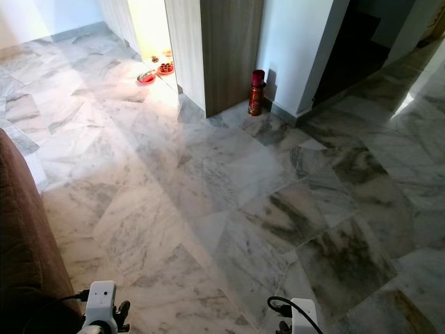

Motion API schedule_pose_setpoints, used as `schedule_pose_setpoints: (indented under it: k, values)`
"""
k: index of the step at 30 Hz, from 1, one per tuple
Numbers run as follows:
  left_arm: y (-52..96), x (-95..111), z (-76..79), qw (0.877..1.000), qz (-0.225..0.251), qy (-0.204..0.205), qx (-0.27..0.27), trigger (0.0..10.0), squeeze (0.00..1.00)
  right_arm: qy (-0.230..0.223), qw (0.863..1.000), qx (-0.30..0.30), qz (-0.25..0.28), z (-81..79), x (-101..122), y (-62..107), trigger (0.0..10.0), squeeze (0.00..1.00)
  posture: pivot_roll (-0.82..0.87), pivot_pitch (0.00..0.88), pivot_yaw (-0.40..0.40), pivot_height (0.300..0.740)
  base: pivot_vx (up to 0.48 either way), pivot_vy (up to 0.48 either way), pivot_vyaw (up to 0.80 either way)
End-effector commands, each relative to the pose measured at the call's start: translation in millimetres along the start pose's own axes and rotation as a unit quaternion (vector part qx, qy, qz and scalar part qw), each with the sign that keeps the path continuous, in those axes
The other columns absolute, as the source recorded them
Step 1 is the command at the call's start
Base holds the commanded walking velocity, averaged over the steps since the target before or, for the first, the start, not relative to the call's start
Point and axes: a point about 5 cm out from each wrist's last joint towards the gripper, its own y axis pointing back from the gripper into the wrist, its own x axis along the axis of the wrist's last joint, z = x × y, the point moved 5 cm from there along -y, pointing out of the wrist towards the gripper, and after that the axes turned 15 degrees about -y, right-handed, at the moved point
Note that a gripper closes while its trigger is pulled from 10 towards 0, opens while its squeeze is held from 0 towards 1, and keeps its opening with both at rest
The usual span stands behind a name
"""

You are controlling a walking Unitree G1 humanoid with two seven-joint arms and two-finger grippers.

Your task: Move the pillow to the sofa from floor

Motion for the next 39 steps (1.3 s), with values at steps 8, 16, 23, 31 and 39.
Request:
schedule_pose_setpoints:
  k: [8,16,23,31,39]
  values:
    - [18.4,-63,-21.4,0.991,-0.135,-0.009,0.021,10.0,0.0,-0.115,0.992,0.028,0.042,-8.8,38,-4.8,10.0,0.0,0.01,0.019,0.001,0.703,0.0,0.0,0.0]
    - [18.8,-64,-20.7,0.99,-0.136,-0.011,0.02,10.0,0.0,-0.117,0.992,0.027,0.042,-12.8,38,-5.5,10.0,0.0,0.01,0.003,0.005,0.703,0.0,0.0,0.0]
    - [19.8,-66,-22.4,0.99,-0.139,-0.011,0.019,10.0,0.0,-0.117,0.992,0.025,0.045,-10.7,40,-5.3,10.0,0.0,0.02,0.0,0.009,0.703,0.0,0.0,0.0]
    - [20.1,-66,-22.8,0.99,-0.139,-0.015,0.017,10.0,0.0,-0.111,0.993,0.019,0.041,-8.9,39,-5.4,10.0,0.0,0.02,0.0,0.01,0.703,0.0,0.0,0.0]
    - [20.1,-66,-22.8,0.99,-0.139,-0.015,0.017,10.0,0.0,-0.111,0.993,0.019,0.041,-8.9,39,-5.4,10.0,0.0,0.02,0.0,0.01,0.703,0.0,0.0,0.0]
